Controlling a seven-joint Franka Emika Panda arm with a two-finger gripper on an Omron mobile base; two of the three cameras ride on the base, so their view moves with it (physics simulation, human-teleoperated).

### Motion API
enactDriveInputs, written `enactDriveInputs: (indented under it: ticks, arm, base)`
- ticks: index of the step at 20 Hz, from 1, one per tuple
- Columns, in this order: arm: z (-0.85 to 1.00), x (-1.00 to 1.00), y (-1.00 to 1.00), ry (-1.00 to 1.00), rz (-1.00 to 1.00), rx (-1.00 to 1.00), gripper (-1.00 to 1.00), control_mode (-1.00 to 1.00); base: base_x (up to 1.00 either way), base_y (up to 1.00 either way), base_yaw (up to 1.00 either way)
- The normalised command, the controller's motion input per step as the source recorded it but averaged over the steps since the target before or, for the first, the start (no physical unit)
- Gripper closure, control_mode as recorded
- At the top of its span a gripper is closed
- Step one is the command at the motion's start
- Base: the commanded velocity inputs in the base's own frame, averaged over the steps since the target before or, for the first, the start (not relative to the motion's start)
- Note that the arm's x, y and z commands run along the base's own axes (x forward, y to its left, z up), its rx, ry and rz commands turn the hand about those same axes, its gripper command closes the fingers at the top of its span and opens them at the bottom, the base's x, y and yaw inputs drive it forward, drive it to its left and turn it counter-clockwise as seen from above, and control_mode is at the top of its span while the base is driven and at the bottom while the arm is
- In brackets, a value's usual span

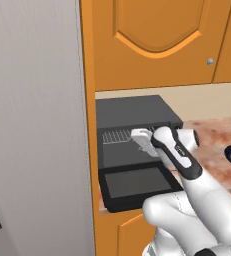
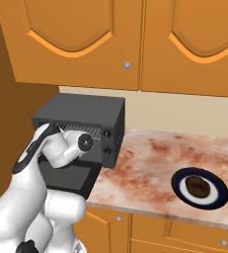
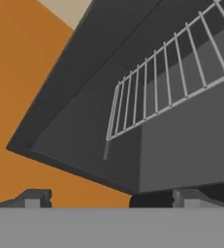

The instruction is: Pick up the bagel from the plate, place it on the toaster oven rack, close the door, and set the timer.

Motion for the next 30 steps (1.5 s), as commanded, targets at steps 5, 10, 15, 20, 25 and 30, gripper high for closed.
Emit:
enactDriveInputs:
  ticks: [5, 10, 15, 20, 25, 30]
  arm:
    - [-0.35, 0.19, 0.00, -0.01, 0.00, 0.00, -1.00, -1.00]
    - [-0.34, 0.23, 0.00, -0.01, 0.00, 0.00, -1.00, -1.00]
    - [-0.12, 0.20, 0.00, -0.10, 0.00, 0.06, -1.00, -1.00]
    - [-0.02, 0.09, 0.00, -0.12, 0.00, 0.08, -1.00, -1.00]
    - [-0.01, 0.13, 0.00, -0.08, 0.00, 0.08, -1.00, -1.00]
    - [0.00, 0.21, 0.05, -0.04, 0.00, 0.05, -1.00, -1.00]
  base:
    - [0.00, 0.00, 0.00]
    - [0.00, 0.00, 0.00]
    - [0.00, 0.00, 0.00]
    - [0.00, 0.00, 0.00]
    - [0.00, 0.00, 0.00]
    - [0.00, 0.00, 0.00]
